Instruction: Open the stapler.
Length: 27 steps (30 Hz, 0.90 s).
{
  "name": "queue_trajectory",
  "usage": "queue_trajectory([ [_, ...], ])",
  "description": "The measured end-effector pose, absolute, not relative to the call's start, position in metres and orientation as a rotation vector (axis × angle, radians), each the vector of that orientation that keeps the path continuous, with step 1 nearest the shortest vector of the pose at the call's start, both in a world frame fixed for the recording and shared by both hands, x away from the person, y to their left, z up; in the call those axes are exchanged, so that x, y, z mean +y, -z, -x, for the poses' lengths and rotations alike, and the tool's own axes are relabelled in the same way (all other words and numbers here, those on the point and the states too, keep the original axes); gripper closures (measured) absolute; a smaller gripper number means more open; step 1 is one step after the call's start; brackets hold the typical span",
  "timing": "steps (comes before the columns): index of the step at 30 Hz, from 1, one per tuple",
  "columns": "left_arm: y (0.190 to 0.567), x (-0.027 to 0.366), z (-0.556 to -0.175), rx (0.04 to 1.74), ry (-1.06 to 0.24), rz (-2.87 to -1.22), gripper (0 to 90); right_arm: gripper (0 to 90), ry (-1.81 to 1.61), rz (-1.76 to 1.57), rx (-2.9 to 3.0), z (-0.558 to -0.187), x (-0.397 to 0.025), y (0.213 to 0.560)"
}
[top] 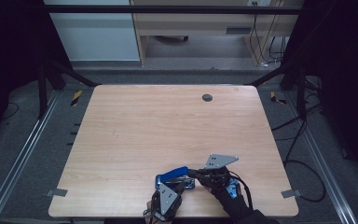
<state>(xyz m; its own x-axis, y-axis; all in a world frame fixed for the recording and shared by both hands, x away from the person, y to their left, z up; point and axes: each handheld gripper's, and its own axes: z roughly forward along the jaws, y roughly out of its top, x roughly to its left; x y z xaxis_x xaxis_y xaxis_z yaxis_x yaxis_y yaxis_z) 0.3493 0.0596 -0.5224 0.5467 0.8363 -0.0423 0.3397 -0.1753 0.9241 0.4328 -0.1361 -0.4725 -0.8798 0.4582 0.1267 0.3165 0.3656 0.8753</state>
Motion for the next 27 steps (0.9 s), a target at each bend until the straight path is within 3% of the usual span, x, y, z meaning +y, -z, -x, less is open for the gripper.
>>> queue_trajectory([
  [27,0.522,0.048,-0.357,0.973,-0.615,-1.805,89.6,90.0,-1.547,-0.698,2.48,-0.433,-0.135,0.472],
])
